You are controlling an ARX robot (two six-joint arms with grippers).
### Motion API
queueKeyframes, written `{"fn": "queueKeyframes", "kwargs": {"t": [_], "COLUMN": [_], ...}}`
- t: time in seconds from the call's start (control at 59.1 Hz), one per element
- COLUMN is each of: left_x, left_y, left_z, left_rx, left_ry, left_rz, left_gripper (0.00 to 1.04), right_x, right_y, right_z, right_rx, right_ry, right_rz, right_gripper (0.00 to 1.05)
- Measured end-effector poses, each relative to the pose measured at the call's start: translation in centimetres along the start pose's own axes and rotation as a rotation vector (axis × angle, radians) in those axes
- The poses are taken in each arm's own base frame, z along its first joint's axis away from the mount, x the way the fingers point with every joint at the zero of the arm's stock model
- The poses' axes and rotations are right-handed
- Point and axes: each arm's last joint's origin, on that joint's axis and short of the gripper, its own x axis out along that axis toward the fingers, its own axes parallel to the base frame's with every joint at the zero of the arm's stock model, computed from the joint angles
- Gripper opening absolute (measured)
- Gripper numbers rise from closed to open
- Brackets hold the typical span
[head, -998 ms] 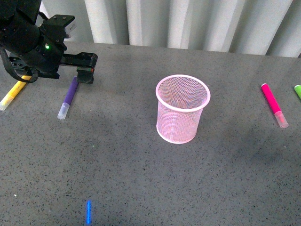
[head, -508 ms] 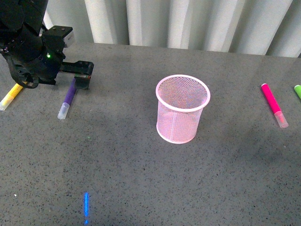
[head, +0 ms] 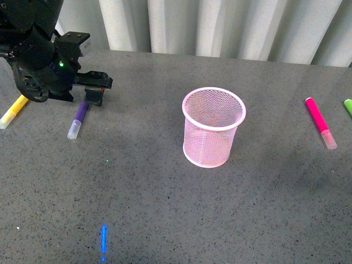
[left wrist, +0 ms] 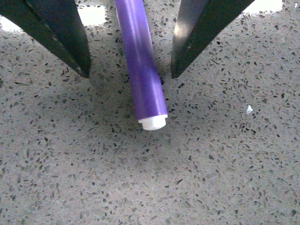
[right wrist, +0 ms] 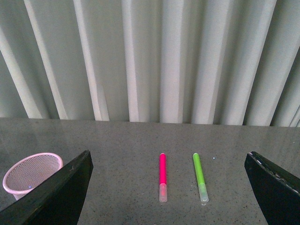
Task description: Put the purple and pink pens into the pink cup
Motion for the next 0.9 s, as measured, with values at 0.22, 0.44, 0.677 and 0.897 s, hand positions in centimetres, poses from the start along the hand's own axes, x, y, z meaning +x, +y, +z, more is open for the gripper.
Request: {"fn": "queueKeyframes", "kwargs": {"t": [0.22, 0.44, 0.677, 0.897], "left_x": [0.1, -0.2, -2.7, -12.3], "left_y": [-0.3, -0.6, -1.1, -5.3], "left_z": [-0.1, -0.7, -1.7, -1.4], "left_rx": [-0.038, -0.084, -0.116, -0.178], "left_ry": [-0.004, -0.058, -0.260, -0.800], "left_rz": [-0.004, -0.011, -0.062, -0.243], "left_gripper": [0.20, 0.13, 0.13, 0.13], "right_x": [0.0, 0.0, 0.0, 0.0], "right_y": [0.0, 0.0, 0.0, 0.0], "right_z": [0.0, 0.0, 0.0, 0.0], "right_rx": [0.000, 0.000, 0.000, 0.000], "right_ry": [0.000, 0.000, 0.000, 0.000], "right_rz": [0.000, 0.000, 0.000, 0.000], "right_gripper": [0.98, 0.98, 0.98, 0.98]}}
